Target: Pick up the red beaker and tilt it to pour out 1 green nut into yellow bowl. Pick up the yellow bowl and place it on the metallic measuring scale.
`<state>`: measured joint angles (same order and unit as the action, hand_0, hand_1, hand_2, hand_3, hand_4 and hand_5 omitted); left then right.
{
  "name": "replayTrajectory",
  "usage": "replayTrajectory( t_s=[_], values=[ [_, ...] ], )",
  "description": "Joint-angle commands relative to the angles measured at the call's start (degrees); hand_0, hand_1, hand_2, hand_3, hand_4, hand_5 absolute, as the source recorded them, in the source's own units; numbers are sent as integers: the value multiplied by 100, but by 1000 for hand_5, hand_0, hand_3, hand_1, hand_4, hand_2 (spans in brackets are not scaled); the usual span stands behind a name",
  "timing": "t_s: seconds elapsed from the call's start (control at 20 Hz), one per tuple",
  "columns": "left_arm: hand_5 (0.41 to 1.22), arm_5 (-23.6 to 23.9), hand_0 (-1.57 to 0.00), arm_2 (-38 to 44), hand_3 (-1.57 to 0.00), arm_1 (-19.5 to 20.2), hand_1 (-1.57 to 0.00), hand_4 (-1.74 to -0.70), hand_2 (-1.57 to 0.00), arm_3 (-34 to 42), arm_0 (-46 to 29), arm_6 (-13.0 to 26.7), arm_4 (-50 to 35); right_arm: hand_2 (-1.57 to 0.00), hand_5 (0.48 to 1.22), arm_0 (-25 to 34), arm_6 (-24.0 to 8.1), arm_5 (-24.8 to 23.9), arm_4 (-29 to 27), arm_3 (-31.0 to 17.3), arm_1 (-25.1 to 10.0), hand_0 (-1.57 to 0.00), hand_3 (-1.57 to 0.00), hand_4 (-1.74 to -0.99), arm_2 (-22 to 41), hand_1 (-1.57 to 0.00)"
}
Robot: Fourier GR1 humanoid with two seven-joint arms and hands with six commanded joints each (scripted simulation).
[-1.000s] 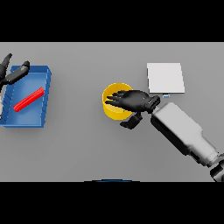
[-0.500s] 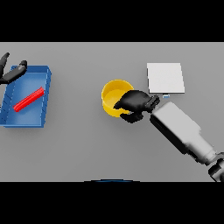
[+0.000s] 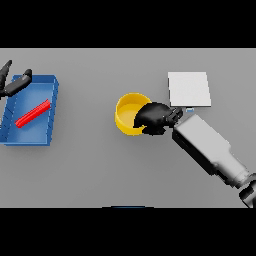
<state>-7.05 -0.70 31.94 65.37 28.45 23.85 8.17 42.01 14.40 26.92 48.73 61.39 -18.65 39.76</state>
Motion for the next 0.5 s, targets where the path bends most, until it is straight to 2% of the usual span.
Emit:
replayTrajectory(
  t_s=[0.0, 0.15, 0.25, 0.35, 0.45],
  values=[
    [704, 15, 1, -3, 1, -14, 1, -786, 1, 65, -30, 19, -13, -1362, 1203, 1, -82, 19, -17, 42, 24, -1494, -1198, -1714, -13, -1491],
    [706, 48, 1, -42, 1, 30, 1, -775, 1, 5, -21, -8, 95, -1440, 1212, 34, -115, 283, -150, 437, -213, -1532, -1173, -1727, -147, -1530],
    [707, 24, 1, -21, 1, 75, 1, -771, 1, 0, -16, -80, 87, -1459, 1215, 25, -326, 519, -259, 743, -330, -1546, -1160, -1732, -275, -1545],
    [702, 1, 1, -12, 1, 42, 1, -776, 1, 92, -57, -55, 14, -1491, 1217, 30, -371, 662, -316, 997, -528, -1555, -1153, -1735, -402, -1554],
    [702, -47, 1, 30, 1, 65, 1, -782, 1, 22, 31, -51, -31, -1433, 1219, -23, -667, 695, -285, 1177, -607, -1561, -1215, -1737, -462, -1560]
  ],
)
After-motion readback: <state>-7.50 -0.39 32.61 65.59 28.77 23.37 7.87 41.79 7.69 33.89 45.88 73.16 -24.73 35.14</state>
